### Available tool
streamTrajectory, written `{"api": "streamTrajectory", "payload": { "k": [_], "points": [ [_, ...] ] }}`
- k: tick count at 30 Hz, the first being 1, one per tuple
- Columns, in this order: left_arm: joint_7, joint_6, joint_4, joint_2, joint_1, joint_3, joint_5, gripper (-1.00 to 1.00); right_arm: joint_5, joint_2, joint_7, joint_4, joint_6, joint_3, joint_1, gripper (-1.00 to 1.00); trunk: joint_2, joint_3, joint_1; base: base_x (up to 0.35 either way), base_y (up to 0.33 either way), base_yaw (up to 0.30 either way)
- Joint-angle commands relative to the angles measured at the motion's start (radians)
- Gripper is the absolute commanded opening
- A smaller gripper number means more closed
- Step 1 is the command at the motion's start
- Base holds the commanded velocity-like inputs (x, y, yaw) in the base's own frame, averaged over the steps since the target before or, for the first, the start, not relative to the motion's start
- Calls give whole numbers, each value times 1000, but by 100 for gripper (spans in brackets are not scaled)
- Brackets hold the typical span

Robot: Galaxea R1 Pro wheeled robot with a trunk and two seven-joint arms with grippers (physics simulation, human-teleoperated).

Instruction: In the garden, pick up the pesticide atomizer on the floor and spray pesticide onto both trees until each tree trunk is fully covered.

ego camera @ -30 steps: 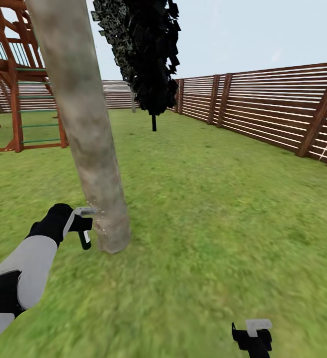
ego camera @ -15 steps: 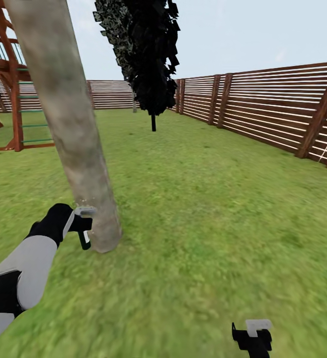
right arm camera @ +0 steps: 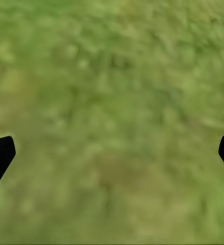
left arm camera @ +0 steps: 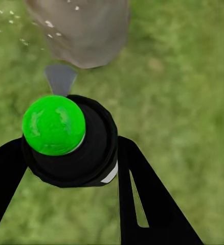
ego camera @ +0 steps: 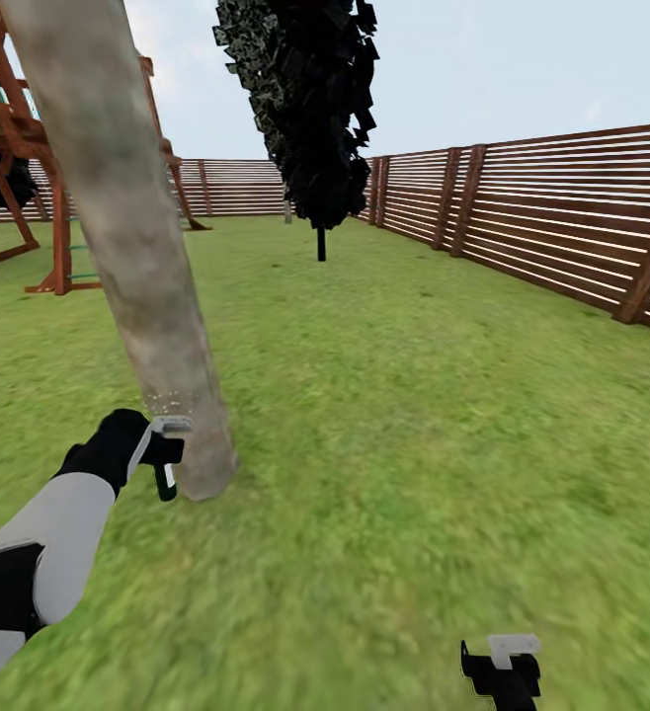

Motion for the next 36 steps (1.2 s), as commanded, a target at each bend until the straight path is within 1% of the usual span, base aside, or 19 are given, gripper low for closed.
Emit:
{"api": "streamTrajectory", "payload": {
  "k": [1,4,6,7,9,12,16,18,20,21,22,25,26,27,31,33,36],
  "points": [
    [-11,1,1,6,1,8,-10,-100,11,0,-2,1,-3,-8,-1,100,0,-1,0,126,-277,0],
    [-10,-4,-1,47,40,11,-12,-100,11,0,-2,1,-3,-7,-1,100,0,-1,0,127,-277,0],
    [-9,-6,-1,57,67,12,-12,-100,11,0,-2,1,-3,-7,-1,100,0,-1,0,126,-277,0],
    [-7,-9,-2,60,94,12,-13,-100,11,0,-2,1,-3,-8,-1,100,0,-1,0,122,-277,0],
    [-6,-35,-2,61,125,12,-12,-100,11,0,-2,1,-3,-8,-1,100,0,-1,0,122,-277,2],
    [-3,-79,4,60,144,14,-8,-100,11,0,-2,1,-3,-8,-1,100,0,-1,0,138,-194,145],
    [-2,-86,10,58,148,18,-7,-100,11,0,-2,1,-3,-7,-1,100,0,-1,0,28,-21,268],
    [4,-111,0,61,170,36,-7,-100,11,0,-2,1,-3,-7,-1,100,0,-1,0,3,-2,276],
    [47,-170,1,56,175,70,-6,-100,11,0,-2,1,-3,-6,-1,100,0,-1,0,1,0,276],
    [89,-188,3,48,176,86,-3,-100,11,0,-2,1,-3,-6,-1,100,0,-1,0,0,0,277],
    [109,-194,6,41,177,90,-2,-100,11,0,-2,1,-3,-6,-1,100,0,-1,0,0,0,277],
    [121,-200,9,14,178,93,-2,-100,11,0,-2,1,-3,-6,-1,100,0,-1,0,26,-91,211],
    [124,-201,6,-2,179,93,-2,-100,11,0,-2,1,-3,-6,-1,100,0,-1,0,70,-222,57],
    [127,-202,11,-13,181,93,-3,-100,11,0,-2,1,-3,-6,-1,100,0,-1,0,27,-267,4],
    [127,-207,4,-5,218,99,-3,-100,12,0,-1,1,-3,-6,-1,100,0,-1,0,5,-272,1],
    [129,-239,4,-2,223,109,-6,-100,12,0,-1,1,-3,-6,-1,100,0,-1,0,0,-273,0],
    [130,-247,5,-2,223,111,-6,-100,12,0,-2,1,-3,-6,-1,100,0,-1,0,21,-273,0]
  ]
}}
